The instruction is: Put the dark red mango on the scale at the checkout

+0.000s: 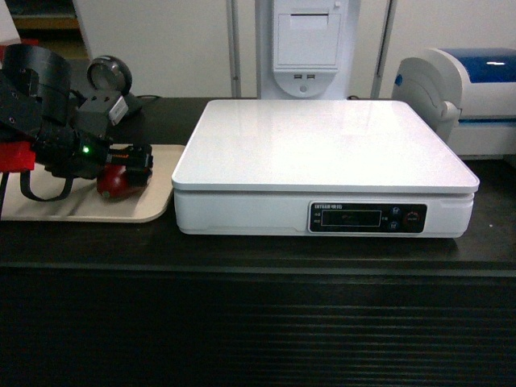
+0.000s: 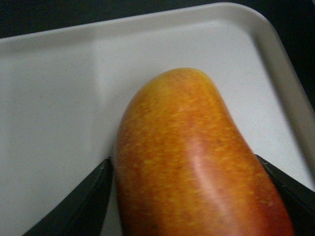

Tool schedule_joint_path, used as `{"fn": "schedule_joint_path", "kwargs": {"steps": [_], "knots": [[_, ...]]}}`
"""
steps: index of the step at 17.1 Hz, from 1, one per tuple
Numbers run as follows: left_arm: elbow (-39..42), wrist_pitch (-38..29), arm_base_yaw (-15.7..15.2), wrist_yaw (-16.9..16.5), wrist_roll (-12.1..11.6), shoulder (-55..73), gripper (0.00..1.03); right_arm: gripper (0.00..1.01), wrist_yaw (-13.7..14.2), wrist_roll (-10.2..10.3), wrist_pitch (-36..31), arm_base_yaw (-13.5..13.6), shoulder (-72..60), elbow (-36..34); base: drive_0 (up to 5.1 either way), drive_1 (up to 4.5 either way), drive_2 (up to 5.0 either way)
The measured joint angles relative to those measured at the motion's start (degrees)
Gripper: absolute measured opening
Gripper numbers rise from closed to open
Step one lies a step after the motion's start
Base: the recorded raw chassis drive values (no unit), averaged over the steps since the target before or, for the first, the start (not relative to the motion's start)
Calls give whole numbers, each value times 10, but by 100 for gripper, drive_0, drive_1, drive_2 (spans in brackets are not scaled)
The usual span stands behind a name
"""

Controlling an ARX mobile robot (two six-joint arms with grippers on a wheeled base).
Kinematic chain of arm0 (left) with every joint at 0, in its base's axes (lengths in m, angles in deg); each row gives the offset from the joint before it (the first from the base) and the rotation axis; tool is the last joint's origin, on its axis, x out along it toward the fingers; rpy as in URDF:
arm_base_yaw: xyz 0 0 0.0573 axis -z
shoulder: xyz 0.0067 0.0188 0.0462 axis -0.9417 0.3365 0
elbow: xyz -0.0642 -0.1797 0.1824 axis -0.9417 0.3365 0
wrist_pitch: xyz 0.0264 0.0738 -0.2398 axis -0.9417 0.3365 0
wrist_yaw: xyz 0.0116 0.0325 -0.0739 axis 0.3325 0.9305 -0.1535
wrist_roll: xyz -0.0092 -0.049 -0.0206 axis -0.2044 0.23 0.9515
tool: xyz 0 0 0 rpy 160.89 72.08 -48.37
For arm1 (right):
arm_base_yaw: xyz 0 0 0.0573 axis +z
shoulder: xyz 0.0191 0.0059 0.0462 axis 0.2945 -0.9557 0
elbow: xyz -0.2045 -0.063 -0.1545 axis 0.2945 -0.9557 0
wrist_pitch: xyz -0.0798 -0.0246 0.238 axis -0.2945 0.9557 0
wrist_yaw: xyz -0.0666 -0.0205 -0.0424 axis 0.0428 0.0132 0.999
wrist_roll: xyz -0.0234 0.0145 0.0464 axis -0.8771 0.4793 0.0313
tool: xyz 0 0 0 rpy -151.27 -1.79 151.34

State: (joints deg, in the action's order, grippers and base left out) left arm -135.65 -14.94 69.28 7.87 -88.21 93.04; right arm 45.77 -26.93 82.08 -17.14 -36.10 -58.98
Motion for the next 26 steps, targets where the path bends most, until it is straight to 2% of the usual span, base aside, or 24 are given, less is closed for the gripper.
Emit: {"fn": "schedule_joint_path", "kwargs": {"steps": [2, 3, 6, 9, 11, 15, 19, 22, 24, 26], "knots": [[0, -4, -1, 1, 0, 0, 67, 98, 0, 0, 0, 0, 0, 0, 0, 0, 0], [3, -8, -2, 0, 2, 0, 64, 98, 0, 0, 0, 0, 0, 0, 0, 0, 0], [19, -13, -1, 1, 10, -17, 63, 98, 0, 0, 0, 0, 0, 0, 0, 0, 0], [46, -30, 13, 8, 11, -67, 62, 98, 0, 0, 0, 0, 0, 0, 0, 0, 0], [53, -36, 43, 14, 18, -121, 62, 98, 0, 0, 0, 0, 0, 0, 0, 0, 0], [26, -20, 131, 11, 60, -188, 62, 98, 0, 0, 0, 0, 0, 0, 0, 0, 0], [-32, -6, 225, 69, 111, -158, 62, 98, 0, 0, 0, 0, 0, 0, 0, 0, 0], [-88, 27, 283, 92, 149, -108, 62, 98, 0, 0, 0, 0, 0, 0, 0, 0, 0], [-123, 44, 303, 105, 170, -77, 62, 98, 0, 0, 0, 0, 0, 0, 0, 0, 0], [-155, 73, 313, 123, 206, -49, 62, 98, 0, 0, 0, 0, 0, 0, 0, 0, 0]]}}
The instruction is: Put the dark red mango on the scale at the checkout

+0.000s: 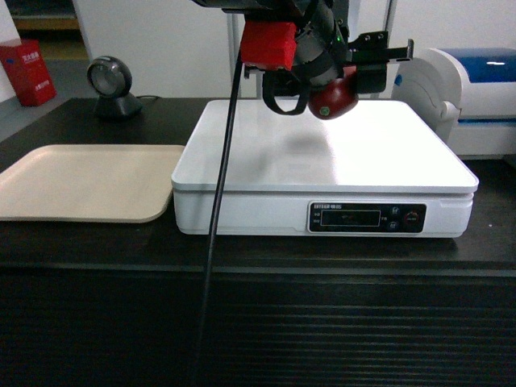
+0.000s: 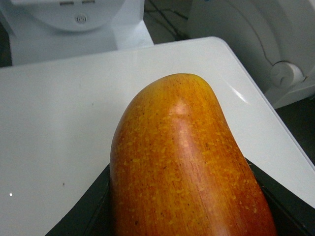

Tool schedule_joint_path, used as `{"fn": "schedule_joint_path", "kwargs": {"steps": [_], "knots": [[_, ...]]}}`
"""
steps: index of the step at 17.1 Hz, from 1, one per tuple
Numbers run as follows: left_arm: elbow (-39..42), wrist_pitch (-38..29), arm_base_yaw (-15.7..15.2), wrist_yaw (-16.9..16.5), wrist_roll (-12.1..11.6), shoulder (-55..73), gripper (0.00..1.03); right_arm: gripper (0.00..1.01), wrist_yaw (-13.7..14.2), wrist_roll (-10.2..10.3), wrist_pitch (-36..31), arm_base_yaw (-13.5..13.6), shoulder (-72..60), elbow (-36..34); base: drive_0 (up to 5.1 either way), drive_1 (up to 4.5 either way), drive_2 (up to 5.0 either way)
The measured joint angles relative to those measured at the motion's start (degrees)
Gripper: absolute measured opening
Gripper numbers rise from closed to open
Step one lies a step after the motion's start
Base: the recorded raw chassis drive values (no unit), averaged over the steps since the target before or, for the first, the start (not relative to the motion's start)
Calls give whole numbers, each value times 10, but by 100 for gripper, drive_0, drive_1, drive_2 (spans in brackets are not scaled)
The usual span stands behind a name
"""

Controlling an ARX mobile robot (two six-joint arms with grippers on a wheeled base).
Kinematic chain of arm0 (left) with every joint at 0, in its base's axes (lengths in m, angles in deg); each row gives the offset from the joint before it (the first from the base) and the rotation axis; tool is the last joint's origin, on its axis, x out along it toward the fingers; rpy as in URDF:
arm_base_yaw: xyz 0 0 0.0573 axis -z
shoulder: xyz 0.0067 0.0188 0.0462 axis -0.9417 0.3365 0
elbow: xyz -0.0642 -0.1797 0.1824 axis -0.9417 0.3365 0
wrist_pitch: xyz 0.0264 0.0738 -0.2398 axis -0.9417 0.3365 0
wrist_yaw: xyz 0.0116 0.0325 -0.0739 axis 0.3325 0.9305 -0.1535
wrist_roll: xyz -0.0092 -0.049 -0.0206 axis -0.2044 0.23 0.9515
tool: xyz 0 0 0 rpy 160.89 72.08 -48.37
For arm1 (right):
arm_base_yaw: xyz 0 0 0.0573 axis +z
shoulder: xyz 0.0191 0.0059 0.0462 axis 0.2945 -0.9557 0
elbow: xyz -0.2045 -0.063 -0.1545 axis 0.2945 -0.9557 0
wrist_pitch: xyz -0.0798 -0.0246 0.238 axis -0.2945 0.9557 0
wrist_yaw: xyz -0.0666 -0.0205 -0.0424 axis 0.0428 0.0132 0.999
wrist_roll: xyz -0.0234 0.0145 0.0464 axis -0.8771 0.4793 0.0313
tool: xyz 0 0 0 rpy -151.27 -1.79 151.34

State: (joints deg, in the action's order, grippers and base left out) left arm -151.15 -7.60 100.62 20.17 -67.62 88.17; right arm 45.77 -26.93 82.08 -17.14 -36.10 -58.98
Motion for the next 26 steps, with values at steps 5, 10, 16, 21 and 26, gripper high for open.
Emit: {"fn": "schedule_joint_path", "kwargs": {"steps": [5, 10, 16, 21, 26], "knots": [[-37, 42, 5, 44, 55, 31, 62, 98, 0, 0, 0, 0, 0, 0, 0, 0, 0], [-43, 68, 10, 60, 50, 51, 62, 98, 0, 0, 0, 0, 0, 0, 0, 0, 0], [-41, 40, 10, 56, 43, 55, 100, 98, 0, 0, 0, 0, 0, 0, 0, 0, 0], [0, -27, 9, 75, 13, 29, 98, 98, 0, 0, 0, 0, 0, 0, 0, 0, 0], [121, -243, 11, 70, -62, -115, 98, 98, 0, 0, 0, 0, 0, 0, 0, 0, 0]]}}
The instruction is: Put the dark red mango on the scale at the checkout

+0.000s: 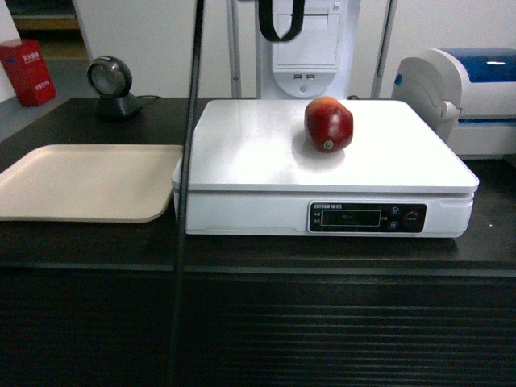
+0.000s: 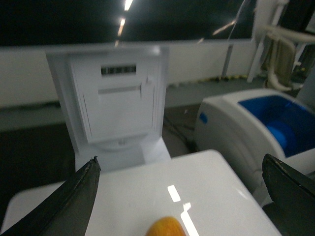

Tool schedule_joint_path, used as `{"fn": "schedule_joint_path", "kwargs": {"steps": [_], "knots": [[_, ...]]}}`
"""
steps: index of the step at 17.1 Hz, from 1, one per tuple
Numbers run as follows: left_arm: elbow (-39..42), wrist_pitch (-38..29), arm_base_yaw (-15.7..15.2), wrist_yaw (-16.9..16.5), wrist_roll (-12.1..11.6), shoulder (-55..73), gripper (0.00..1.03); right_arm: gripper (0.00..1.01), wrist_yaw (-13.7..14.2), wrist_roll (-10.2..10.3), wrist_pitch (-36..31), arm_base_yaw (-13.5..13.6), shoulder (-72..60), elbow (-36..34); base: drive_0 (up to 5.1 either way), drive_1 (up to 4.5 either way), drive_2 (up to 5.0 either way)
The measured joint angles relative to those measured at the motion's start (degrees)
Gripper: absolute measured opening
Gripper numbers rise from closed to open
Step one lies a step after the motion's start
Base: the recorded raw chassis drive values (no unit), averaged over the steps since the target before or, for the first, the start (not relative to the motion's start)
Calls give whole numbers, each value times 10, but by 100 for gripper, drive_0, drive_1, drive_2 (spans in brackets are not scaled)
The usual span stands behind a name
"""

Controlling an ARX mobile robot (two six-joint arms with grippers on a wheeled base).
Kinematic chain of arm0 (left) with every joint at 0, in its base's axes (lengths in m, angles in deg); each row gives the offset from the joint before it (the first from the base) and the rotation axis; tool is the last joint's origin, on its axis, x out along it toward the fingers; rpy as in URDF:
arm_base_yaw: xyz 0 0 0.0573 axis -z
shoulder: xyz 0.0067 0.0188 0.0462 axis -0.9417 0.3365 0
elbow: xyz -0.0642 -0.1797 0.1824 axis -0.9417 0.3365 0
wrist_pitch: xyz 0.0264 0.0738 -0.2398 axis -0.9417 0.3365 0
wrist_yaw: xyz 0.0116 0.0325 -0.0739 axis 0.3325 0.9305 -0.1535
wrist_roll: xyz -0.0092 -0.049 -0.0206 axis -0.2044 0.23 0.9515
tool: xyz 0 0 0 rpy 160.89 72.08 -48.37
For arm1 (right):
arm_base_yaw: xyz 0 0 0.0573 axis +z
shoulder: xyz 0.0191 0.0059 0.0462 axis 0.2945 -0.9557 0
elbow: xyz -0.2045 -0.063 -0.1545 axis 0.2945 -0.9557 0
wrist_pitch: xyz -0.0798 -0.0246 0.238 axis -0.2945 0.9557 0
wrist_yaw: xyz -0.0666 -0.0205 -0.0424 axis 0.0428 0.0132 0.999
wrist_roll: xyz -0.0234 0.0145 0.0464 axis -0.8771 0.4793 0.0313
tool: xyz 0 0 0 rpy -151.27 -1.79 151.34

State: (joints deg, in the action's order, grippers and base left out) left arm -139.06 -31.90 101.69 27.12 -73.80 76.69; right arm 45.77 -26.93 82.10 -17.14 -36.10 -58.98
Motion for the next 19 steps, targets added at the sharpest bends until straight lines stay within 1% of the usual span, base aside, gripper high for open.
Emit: {"fn": "schedule_joint_path", "kwargs": {"steps": [1, 3, 4, 5, 7, 8, 9, 10, 11, 13, 14, 15, 18, 19], "knots": [[41, -47, 0, -11, -24, -34, 98, 98, 0, 0, 0, 0, 0, 0, 0, 0, 0], [116, -101, -4, -16, -53, -93, 98, 98, 0, 0, 0, 0, 0, 0, 0, 0, 0], [154, -116, -10, -21, -59, -118, 98, 98, 0, 0, 0, 0, 0, 0, 0, 0, 0], [177, -124, -16, -21, -59, -134, 98, 98, 0, 0, 0, 0, 0, 0, 0, 0, 0], [227, -142, -37, -10, -62, -172, 98, 98, 0, 0, 0, 0, 0, 0, 0, 0, 0], [245, -122, -45, 18, -63, -197, 95, 98, 0, 0, 0, 0, 0, 0, 0, 0, 0], [283, -102, -60, 76, -59, -238, 86, 98, 0, 0, 0, 0, 0, 0, 0, 0, 0], [330, -118, -71, 104, -58, -273, 79, 98, 0, 0, 0, 0, 0, 0, 0, 0, 0], [376, -138, -84, 108, -57, -309, 72, 98, 0, 0, 0, 0, 0, 0, 0, 0, 0], [468, -183, -114, 91, -56, -377, 56, 98, 0, 0, 0, 0, 0, 0, 0, 0, 0], [537, -206, -135, 75, -56, -415, 43, 98, 0, 0, 0, 0, 0, 0, 0, 0, 0], [593, -220, -149, 58, -56, -436, 32, 98, 0, 0, 0, 0, 0, 0, 0, 0, 0], [688, -241, -174, 23, -56, -482, 8, 98, 0, 0, 0, 0, 0, 0, 0, 0, 0], [727, -256, -191, 8, -55, -520, 2, 98, 0, 0, 0, 0, 0, 0, 0, 0, 0]]}}
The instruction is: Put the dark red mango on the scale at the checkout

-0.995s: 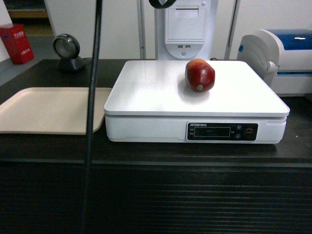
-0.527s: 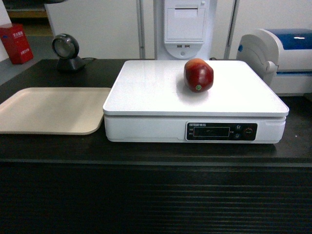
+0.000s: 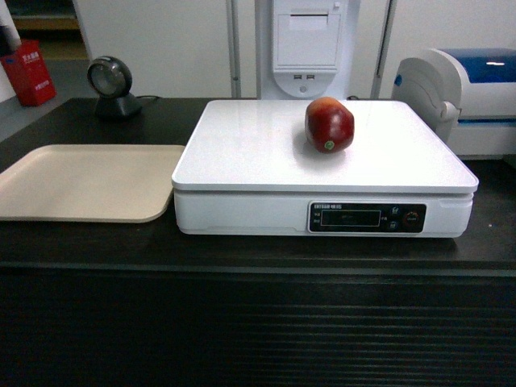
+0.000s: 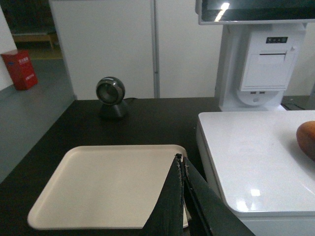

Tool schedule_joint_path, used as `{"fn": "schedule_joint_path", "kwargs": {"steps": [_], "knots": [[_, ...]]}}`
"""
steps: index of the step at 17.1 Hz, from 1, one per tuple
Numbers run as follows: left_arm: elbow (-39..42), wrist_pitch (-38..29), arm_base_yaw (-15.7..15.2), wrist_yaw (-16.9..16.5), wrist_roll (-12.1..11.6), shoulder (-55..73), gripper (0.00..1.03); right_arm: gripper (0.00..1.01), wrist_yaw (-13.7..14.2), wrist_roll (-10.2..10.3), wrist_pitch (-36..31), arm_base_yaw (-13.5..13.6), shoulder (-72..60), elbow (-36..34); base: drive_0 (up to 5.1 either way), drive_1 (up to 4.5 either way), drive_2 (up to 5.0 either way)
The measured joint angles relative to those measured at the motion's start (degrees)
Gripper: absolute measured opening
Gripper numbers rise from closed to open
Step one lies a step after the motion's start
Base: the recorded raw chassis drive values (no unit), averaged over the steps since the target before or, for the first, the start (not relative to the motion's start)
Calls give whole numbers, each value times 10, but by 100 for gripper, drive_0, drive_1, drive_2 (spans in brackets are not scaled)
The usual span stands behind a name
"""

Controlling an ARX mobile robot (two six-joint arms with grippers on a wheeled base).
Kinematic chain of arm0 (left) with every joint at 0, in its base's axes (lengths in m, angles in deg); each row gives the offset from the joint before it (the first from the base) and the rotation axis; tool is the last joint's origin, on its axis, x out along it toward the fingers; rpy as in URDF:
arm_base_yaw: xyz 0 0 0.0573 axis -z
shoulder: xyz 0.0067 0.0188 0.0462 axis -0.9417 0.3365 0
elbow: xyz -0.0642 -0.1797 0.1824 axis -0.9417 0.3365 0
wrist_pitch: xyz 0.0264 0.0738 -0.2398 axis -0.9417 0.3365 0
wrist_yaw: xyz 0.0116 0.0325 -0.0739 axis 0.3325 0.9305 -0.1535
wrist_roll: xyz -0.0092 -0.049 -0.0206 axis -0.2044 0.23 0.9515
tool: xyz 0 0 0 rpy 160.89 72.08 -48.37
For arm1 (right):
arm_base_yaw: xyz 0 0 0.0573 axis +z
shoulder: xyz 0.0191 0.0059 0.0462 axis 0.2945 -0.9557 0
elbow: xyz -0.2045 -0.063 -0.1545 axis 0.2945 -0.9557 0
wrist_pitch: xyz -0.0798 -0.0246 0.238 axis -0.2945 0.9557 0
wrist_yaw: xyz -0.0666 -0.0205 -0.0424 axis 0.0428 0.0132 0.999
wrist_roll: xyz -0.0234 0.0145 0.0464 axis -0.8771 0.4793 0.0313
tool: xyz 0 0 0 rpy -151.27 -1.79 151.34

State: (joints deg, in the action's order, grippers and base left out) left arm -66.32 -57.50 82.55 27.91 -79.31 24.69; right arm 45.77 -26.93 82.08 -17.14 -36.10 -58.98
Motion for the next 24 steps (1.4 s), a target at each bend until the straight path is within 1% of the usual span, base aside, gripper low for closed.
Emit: {"fn": "schedule_joint_path", "kwargs": {"steps": [1, 2, 3, 4, 5, 8, 10, 11, 18, 24], "knots": [[76, -6, -32, -29, 1, -63, 2, 98, 0, 0, 0, 0, 0, 0, 0, 0, 0], [130, 4, -56, -55, 1, -129, 2, 98, 0, 0, 0, 0, 0, 0, 0, 0, 0], [170, 32, -74, -73, 1, -193, 2, 98, 0, 0, 0, 0, 0, 0, 0, 0, 0], [181, 46, -104, -113, 1, -220, 2, 98, 0, 0, 0, 0, 0, 0, 0, 0, 0], [192, 63, -125, -114, 1, -247, 2, 98, 0, 0, 0, 0, 0, 0, 0, 0, 0], [211, 104, -121, -122, 1, -304, 2, 98, 0, 0, 0, 0, 0, 0, 0, 0, 0], [234, 90, -121, -122, 1, -326, 2, 98, 0, 0, 0, 0, 0, 0, 0, 0, 0], [238, 123, -121, -122, 1, -344, 2, 98, 0, 0, 0, 0, 0, 0, 0, 0, 0], [238, 167, -121, -122, 1, -407, 2, 98, 0, 0, 0, 0, 0, 0, 0, 0, 0], [238, 260, -121, -122, 1, -502, 2, 98, 0, 0, 0, 0, 0, 0, 0, 0, 0]]}}
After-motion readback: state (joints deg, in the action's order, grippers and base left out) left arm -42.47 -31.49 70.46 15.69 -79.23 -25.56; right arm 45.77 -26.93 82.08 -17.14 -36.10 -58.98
